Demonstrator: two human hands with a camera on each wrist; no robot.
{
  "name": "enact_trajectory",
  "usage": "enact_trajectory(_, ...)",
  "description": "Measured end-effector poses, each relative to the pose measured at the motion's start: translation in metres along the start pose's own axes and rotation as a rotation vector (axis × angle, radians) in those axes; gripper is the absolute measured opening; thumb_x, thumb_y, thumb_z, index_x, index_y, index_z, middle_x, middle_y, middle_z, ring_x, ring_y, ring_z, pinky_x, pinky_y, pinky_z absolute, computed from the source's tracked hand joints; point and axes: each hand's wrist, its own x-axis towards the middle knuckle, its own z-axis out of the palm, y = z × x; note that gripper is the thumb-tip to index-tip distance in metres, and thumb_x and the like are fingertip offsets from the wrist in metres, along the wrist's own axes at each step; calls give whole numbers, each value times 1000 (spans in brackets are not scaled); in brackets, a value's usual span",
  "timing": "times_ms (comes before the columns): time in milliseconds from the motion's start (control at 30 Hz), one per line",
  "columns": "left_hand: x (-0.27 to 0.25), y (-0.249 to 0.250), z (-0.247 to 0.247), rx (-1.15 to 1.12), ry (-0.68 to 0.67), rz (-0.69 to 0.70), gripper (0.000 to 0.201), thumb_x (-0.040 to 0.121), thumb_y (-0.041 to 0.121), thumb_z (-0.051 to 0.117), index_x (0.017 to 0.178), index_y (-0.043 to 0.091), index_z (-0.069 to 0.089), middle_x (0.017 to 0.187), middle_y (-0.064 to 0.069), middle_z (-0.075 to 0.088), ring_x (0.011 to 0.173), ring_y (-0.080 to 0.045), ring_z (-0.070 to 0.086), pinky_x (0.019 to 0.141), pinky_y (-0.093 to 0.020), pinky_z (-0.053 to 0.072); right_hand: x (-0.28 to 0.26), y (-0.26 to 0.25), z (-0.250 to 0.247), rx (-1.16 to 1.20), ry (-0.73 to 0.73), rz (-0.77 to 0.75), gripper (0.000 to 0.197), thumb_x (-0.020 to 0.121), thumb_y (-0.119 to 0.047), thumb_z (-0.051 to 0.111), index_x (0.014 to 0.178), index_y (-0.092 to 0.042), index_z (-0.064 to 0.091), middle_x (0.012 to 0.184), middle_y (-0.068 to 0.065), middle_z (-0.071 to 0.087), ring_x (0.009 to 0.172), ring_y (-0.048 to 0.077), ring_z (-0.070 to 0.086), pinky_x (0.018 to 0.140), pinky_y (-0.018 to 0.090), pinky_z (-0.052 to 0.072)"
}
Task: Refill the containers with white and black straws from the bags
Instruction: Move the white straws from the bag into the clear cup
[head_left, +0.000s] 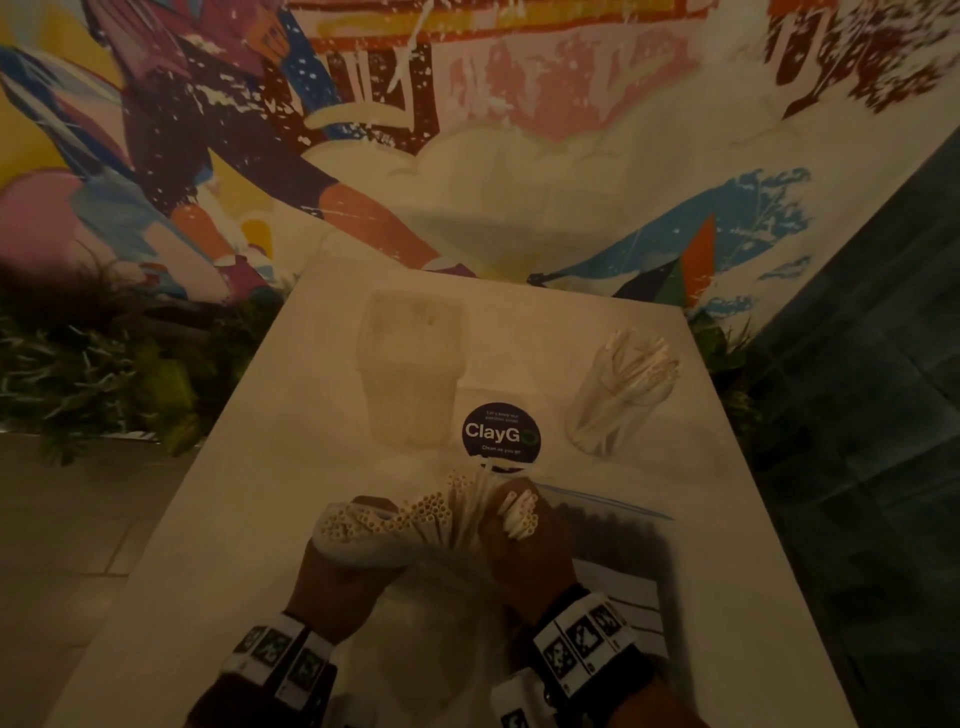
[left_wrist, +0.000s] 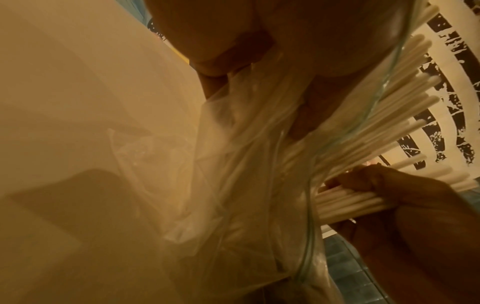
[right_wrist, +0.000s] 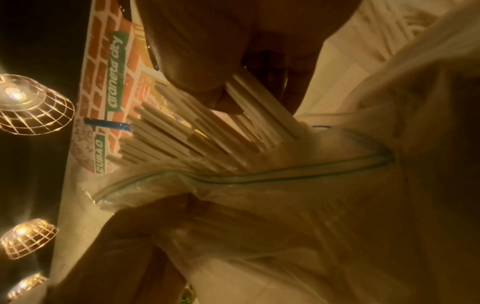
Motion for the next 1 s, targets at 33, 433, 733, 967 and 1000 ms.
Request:
enact_trajectory(33,0,0,0,3,3,-5,50,45,57,87,85,32,72,94,-8,69,85,-24,68,71,-43,58,0,1,2,-14,6,-30,17,86,-32,41,81,-20,52,73,-11,44,68,1,42,69,10,40)
enact_trajectory(433,-3,5,0,33,-33,38,35,54,29,79,87,37,72,92,0,71,83,-18,69,68,-37,58,0,-16,-18,83,103,39,21,80,-12,54,71,-30,49,66,-4,54,61,10,51,54,18,40)
enact_trajectory(733,-2,14,4,57,-56,91,32,56,30,74,84,44,72,86,14,72,80,-8,68,70,-30,58,10,-41,-33,417,103,125,27,75,-4,49,72,-31,49,81,-1,63,71,19,60,67,51,50)
enact_trajectory(967,-2,13,2,97,-42,109,31,58,34,75,88,40,70,91,15,70,83,-5,66,73,-23,56,25,-84,-74,750,198,-3,27,73,8,46,70,-19,45,69,10,63,68,25,61,70,31,52)
enact_trajectory(1000,-1,11,1,92,-41,102,31,58,33,76,88,37,71,92,11,70,84,-9,67,73,-25,56,30,-90,-83,796,224,-27,30,74,9,46,70,-21,46,69,11,63,66,28,60,68,33,51)
